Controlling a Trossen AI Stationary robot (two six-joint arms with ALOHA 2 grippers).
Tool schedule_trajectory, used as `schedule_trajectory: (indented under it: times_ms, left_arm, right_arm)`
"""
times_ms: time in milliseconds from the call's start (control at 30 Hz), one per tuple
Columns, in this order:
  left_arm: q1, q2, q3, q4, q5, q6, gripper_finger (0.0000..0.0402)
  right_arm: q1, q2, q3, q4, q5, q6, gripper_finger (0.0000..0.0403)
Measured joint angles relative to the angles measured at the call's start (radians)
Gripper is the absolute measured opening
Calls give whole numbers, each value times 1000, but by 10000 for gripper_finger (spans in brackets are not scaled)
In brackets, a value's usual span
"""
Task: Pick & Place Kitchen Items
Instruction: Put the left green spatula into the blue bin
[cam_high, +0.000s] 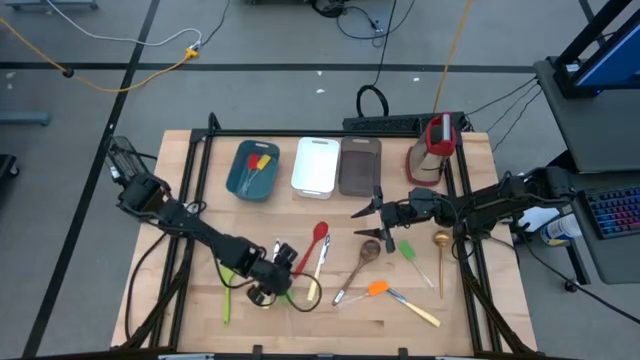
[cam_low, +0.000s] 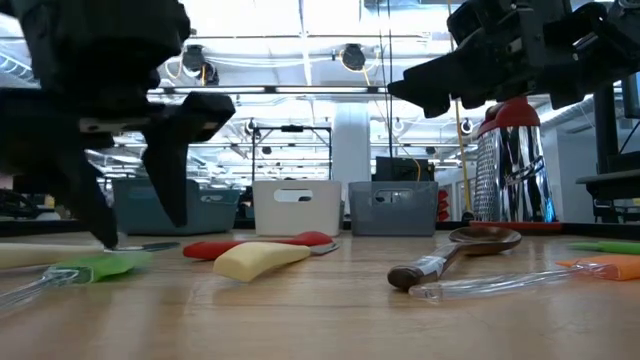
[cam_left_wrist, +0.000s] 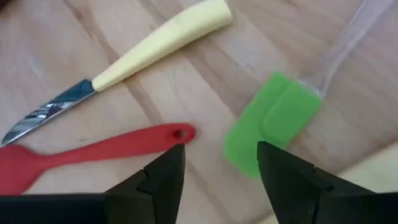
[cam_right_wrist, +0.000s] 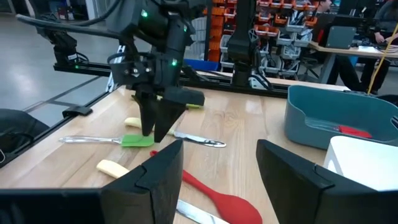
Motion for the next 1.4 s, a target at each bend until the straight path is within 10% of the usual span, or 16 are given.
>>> schedule_trajectory:
  times_ms: [1400]
  left_arm:
    - [-86, 76, 73, -56, -26, 302, 207]
  right_arm:
    - [0, 0, 0, -31, 0, 61, 196]
